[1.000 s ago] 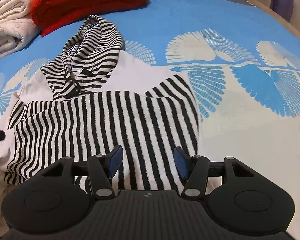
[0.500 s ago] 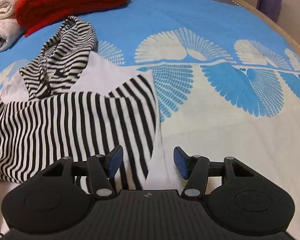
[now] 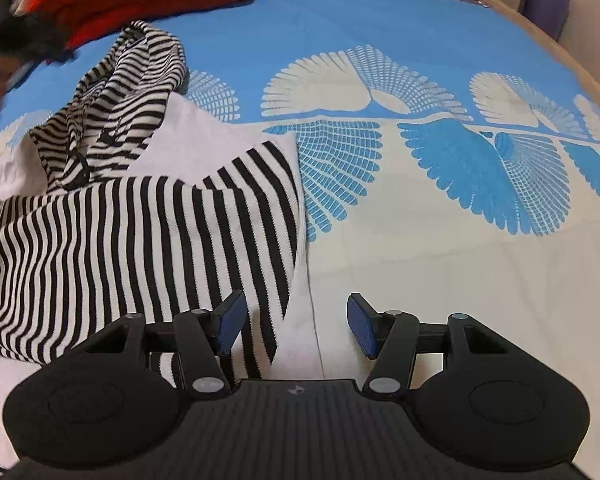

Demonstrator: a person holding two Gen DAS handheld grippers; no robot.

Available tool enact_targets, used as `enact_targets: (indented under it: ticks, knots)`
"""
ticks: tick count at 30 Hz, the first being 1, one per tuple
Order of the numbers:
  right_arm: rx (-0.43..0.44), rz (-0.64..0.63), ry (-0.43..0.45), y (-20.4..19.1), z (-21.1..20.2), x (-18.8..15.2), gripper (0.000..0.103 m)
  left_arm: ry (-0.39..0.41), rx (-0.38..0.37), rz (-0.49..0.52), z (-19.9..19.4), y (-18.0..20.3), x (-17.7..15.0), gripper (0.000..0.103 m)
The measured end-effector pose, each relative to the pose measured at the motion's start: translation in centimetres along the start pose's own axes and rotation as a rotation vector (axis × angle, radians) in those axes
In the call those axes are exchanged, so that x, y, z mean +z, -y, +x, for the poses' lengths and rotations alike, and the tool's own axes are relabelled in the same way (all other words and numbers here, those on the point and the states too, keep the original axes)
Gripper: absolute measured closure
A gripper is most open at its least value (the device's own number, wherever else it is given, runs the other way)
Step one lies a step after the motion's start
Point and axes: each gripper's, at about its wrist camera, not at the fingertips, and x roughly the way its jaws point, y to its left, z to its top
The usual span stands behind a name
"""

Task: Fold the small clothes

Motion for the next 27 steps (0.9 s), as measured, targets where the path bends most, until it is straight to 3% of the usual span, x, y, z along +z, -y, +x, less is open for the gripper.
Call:
enact_targets:
  ticks: [1, 3, 7, 8, 10, 11, 13, 18, 20, 24, 27]
  knots:
    - [-0.001, -0.004, -0.004, -0.1, 0.1, 0.0, 0.045, 0.002, 0.013, 0.008, 1.6, 0.4, 1.0, 0.073]
    - [0.006, -0.011, -0.017, -0.3, 0.5, -0.1, 0.045, 0.010, 0.032, 0.024, 4.3, 1.2, 2.6, 0.051]
    - [0.018, -0.027, -0.031, -0.8, 0.9, -0.2, 0.045, 0.000, 0.071, 0.062, 8.5, 2.5, 4.3, 0.050]
    - [0.021, -0.031, -0.034, -0.8, 1.1, -0.2, 0.045, 0.000, 0.082, 0.071, 9.0, 2.7, 4.4, 0.052]
    - [0.016, -0.033, -0.032, -0.8, 1.1, -0.1, 0.045, -0.003, 0.099, 0.101, 10.2, 2.8, 4.5, 0.078]
    - [0.011, -0.031, -0.032, -0.7, 1.2, 0.0, 0.045, -0.019, 0.100, 0.112, 10.5, 2.7, 4.4, 0.098]
    - [0.007, -0.020, -0.031, -0.5, 1.3, 0.1, 0.045, -0.011, 0.106, 0.118, 9.8, 2.5, 4.3, 0.098]
    - [0.014, 0.007, -0.001, -0.2, 0.4, 0.8, 0.045, 0.109, -0.014, 0.187, 0.5, 2.5, 2.2, 0.099]
    - [0.020, 0.024, 0.020, 0.0, -0.3, 1.2, 0.045, 0.159, -0.058, 0.244, -5.1, 2.9, 0.0, 0.099]
    - [0.036, 0.121, 0.095, 1.1, -2.2, 1.7, 0.049, 0.229, -0.176, 0.295, -18.4, 3.0, -7.4, 0.099]
    - [0.079, 0.230, 0.174, 2.2, -3.9, 1.7, 0.072, 0.182, -0.245, 0.285, -27.8, 2.7, -15.3, 0.099]
